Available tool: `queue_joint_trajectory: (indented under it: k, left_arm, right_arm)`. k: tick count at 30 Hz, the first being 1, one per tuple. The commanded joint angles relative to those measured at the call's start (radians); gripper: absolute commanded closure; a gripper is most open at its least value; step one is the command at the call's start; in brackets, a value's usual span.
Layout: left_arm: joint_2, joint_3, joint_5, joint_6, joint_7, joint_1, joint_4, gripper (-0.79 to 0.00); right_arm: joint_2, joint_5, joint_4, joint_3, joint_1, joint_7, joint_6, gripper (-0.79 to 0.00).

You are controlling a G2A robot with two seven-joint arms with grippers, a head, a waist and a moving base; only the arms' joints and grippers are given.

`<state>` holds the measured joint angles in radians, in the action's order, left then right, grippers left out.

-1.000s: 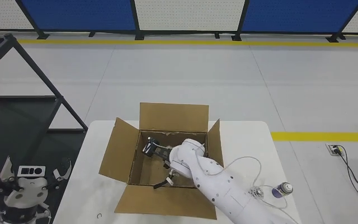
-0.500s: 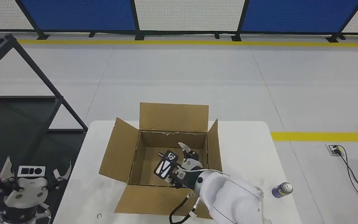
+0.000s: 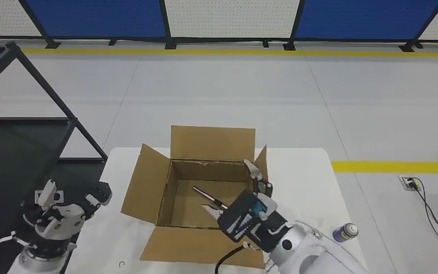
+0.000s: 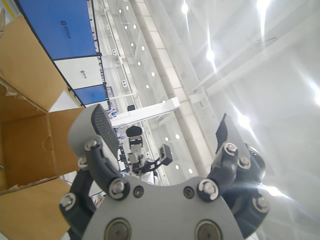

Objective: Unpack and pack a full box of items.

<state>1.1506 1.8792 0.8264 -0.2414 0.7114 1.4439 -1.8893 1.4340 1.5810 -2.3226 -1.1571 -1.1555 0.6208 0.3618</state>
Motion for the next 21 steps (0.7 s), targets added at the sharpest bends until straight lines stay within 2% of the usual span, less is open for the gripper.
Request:
queue_joint_trajectory:
  k: [1,4,21]
  left_arm:
    - [0.005,-0.043,-0.043,-0.062,-0.033,-0.024,0.018,-0.785]
    - [0.005,-0.043,-0.043,-0.062,-0.033,-0.024,0.018,-0.785]
    - [0.005,-0.044,-0.044,-0.060,-0.036,-0.023,0.017,-0.785]
  right_arm:
    - [-0.007,-0.012,-0.027,-0.058,-0.057,-0.038,-0.001,-0.785]
    - [-0.013,-0.020,-0.027,-0.118,-0.113,-0.103,-0.016,-0.785]
    - [-0.013,-0.017,-0.026,-0.118,-0.114,-0.106,-0.016,-0.785]
